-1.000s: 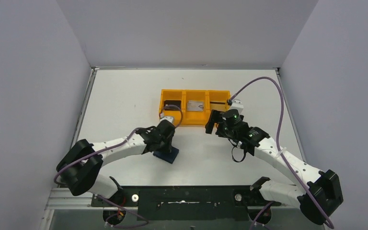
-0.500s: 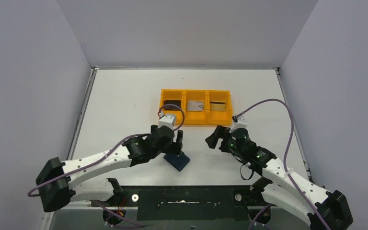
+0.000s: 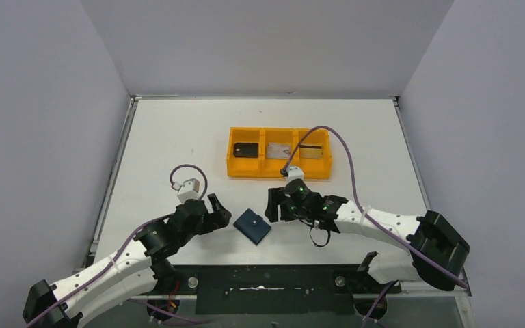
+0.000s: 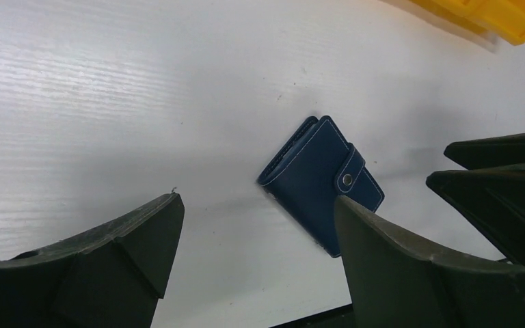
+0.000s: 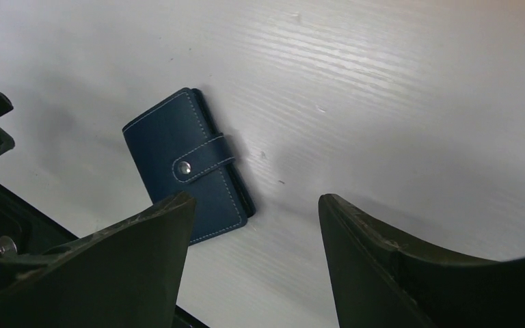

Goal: Take the credit cards out of the card holder

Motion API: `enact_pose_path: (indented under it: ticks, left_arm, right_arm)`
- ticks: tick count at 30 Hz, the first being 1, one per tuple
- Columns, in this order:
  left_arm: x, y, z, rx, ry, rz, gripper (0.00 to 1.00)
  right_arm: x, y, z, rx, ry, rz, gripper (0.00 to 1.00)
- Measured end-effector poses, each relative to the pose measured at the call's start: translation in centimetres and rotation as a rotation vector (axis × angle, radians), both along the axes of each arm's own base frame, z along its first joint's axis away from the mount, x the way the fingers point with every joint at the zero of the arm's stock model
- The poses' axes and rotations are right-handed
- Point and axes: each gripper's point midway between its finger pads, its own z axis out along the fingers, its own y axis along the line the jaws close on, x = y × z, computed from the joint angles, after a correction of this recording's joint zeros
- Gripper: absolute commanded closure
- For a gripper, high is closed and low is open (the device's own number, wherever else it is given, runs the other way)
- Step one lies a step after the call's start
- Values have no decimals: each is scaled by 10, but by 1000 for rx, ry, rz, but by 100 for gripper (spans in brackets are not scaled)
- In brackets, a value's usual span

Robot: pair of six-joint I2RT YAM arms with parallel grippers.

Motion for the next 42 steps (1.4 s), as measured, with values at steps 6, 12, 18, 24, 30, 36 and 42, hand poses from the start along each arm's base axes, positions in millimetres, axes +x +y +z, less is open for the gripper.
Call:
enact_pose_path:
  ticks: [6, 12, 18, 24, 30, 36, 42]
  left_arm:
    - [-11, 1, -11, -99, 41, 43, 24]
    - [-15, -2, -18, -120, 84, 52, 25]
    - [-17, -9, -28, -114, 126, 31, 32]
    - [-25, -18, -47, -134, 174, -9, 34]
    - [-28, -25, -53, -176, 193, -21, 41]
    - [-28, -35, -56, -231, 197, -34, 44]
    - [-26, -46, -55, -262, 202, -52, 45]
  right_arm:
    - [-6, 42, -4, -69, -30, 122, 40]
    - [-14, 65, -15, -147, -63, 186, 44]
    - [-19, 67, -33, -230, -69, 234, 50]
    - [-16, 69, -36, -265, -85, 254, 49]
    - [-12, 76, -35, -297, -126, 244, 62]
    - [-7, 79, -39, -329, -141, 220, 76]
    - [-6, 78, -38, -327, -147, 177, 96]
